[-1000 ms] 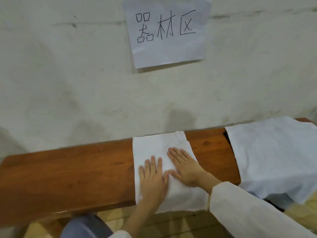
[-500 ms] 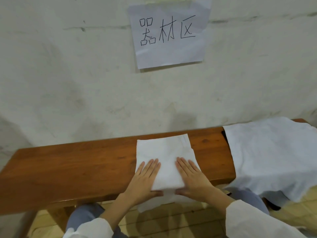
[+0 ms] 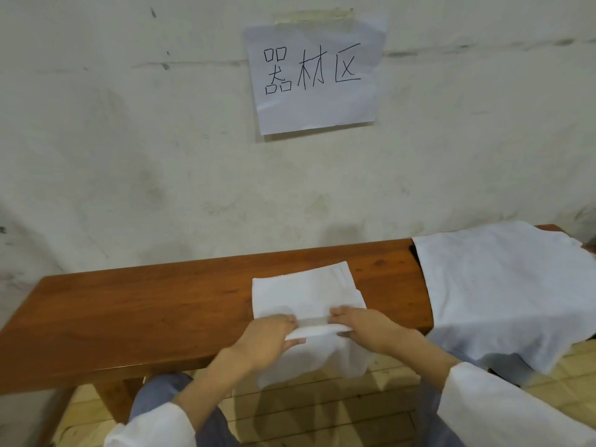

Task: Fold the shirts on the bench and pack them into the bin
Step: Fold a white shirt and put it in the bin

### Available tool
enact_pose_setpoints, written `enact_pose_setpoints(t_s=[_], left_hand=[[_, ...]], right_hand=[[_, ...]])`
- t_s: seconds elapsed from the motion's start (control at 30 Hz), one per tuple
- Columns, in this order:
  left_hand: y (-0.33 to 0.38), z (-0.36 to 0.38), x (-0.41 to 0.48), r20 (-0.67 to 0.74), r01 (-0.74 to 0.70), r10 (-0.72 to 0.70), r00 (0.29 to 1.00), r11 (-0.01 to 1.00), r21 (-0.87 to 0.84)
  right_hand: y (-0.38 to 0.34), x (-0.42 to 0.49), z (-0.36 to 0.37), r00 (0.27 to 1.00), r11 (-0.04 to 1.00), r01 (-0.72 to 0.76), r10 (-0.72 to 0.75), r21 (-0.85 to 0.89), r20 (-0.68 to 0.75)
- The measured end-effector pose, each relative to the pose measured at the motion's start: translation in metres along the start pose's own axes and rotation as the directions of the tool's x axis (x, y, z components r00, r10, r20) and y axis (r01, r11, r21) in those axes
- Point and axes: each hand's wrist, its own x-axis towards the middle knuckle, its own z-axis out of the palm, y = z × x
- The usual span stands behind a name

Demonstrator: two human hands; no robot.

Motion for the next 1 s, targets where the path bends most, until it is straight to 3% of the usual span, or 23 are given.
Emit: enact_pose_setpoints(t_s=[0.1, 0.2, 0.4, 0.5, 0.57, 0.63, 0.8, 0.9, 1.0], left_hand=[[0.002, -0.037, 0.002, 0.180, 0.030, 0.001, 0.984, 0.986, -0.166], [0.004, -0.082, 0.014, 0.230, 0.024, 0.005, 0.973, 0.992, -0.124], [0.019, -0.185, 0.046, -0.101, 0.026, -0.013, 0.995, 0.992, 0.123], [0.027, -0.216, 0.050, -0.295, 0.083, -0.014, 0.955, 0.971, 0.222], [0.028, -0.213, 0.047, -0.370, 0.105, 0.002, 0.929, 0.958, 0.268], [0.024, -0.184, 0.043, -0.353, 0.120, 0.001, 0.936, 0.940, 0.321], [0.008, -0.041, 0.027, -0.115, 0.199, -0.167, 0.979, 0.899, 0.391], [0.006, 0.016, 0.009, -0.078, 0.281, -0.271, 0.959, 0.895, 0.347], [0.007, 0.036, -0.007, -0.074, 0.308, -0.302, 0.950, 0.883, 0.354]], right_hand=[[-0.004, 0.004, -0.030, 0.993, 0.999, -0.022, 0.017, 0.042, 0.117], [-0.011, 0.010, -0.074, 0.994, 0.999, -0.050, 0.049, 0.003, 0.098], [-0.024, 0.026, -0.167, 0.956, 0.980, -0.124, 0.076, -0.155, -0.282], [-0.024, 0.024, -0.195, 0.843, 0.912, -0.175, -0.056, -0.372, -0.535], [-0.021, 0.025, -0.190, 0.770, 0.904, -0.160, -0.137, -0.397, -0.623], [-0.016, 0.027, -0.166, 0.801, 0.915, -0.155, -0.104, -0.372, -0.590], [-0.002, 0.022, -0.034, 0.962, 0.954, -0.162, 0.095, -0.253, -0.256], [0.002, 0.012, 0.027, 0.958, 0.958, -0.221, 0.178, -0.183, -0.225], [0.004, 0.003, 0.045, 0.958, 0.966, -0.198, 0.156, -0.164, -0.240]])
